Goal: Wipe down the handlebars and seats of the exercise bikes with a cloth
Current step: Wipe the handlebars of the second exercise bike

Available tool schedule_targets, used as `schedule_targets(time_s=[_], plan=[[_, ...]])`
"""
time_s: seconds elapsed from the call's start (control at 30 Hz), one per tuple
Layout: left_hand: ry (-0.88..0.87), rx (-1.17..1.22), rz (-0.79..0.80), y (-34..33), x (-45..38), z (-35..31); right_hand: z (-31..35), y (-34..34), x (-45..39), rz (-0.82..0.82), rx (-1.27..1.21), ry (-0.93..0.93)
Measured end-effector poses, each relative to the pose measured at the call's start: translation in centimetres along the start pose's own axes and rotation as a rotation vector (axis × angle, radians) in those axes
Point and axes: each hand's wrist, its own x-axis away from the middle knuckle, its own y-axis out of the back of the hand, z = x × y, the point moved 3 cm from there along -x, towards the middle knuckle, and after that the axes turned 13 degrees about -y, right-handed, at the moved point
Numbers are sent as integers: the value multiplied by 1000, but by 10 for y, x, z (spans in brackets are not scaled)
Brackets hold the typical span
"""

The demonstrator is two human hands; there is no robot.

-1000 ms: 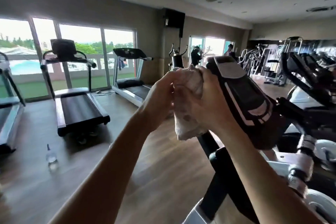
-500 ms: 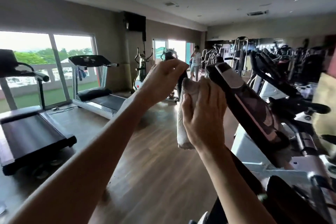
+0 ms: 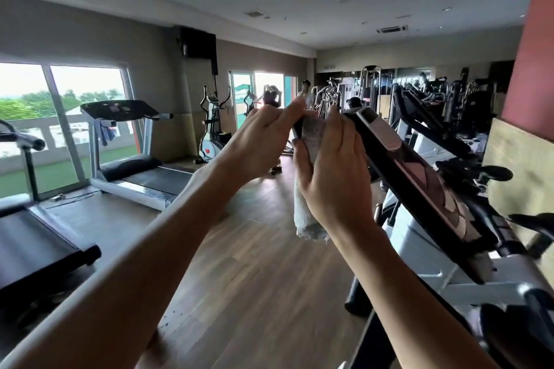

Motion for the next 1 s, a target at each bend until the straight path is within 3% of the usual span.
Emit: schedule_targets(time_s=[0.13,0.4,0.67,0.83,0.9,1.0], plan=[[14,23,35,2,1,4,-1,2,4,51,-10,49],[54,43,107,8,3,2,-28,21,50,118,253,106],[79,175,82,9,0,7,2,5,16,93,127,79],[62,130,82,10,9,2,-23,29,64,137,339,162],[61,158,100,7,9,4,-21,26,58,129,313,147],[62,136,121,7,3,11,-7,12,22,117,83,44]])
